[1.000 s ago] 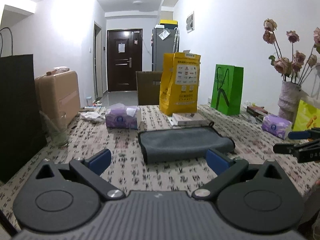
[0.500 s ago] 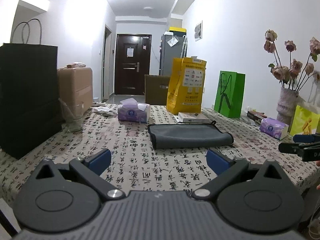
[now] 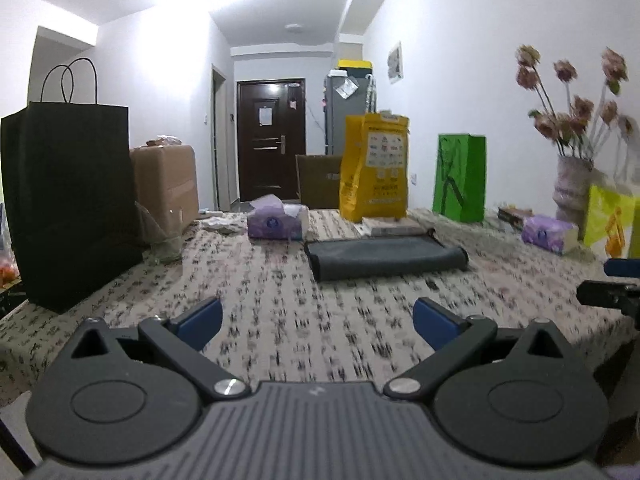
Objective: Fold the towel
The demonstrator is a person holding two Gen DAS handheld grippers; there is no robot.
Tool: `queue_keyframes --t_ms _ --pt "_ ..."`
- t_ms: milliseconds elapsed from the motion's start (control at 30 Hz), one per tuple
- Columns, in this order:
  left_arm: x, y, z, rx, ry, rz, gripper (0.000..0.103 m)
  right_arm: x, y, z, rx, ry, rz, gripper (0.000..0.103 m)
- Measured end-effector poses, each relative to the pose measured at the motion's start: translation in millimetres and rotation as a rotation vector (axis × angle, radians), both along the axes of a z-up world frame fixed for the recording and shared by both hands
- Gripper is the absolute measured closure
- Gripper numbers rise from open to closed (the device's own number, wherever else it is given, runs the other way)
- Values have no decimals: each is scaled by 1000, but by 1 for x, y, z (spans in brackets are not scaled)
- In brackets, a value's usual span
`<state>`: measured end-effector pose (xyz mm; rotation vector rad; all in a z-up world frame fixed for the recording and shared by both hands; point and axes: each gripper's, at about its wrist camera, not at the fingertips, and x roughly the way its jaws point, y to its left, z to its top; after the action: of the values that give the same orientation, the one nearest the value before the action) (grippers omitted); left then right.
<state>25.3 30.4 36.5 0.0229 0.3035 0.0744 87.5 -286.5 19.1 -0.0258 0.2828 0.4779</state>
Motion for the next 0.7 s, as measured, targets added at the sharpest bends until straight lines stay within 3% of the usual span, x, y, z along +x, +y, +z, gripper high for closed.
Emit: queue_keyframes --t_ms 233,533,700 --pt "-25 -18 -21 64 -16 -78 0 -26 2 -26 -9 65 27 3" --pt "-36 -12 -21 24 -23 -60 0 -47 -9 -28 18 56 5 3" --pt "-46 -13 -36 -40 64 -64 0 -67 -15 -30 58 75 -6 3"
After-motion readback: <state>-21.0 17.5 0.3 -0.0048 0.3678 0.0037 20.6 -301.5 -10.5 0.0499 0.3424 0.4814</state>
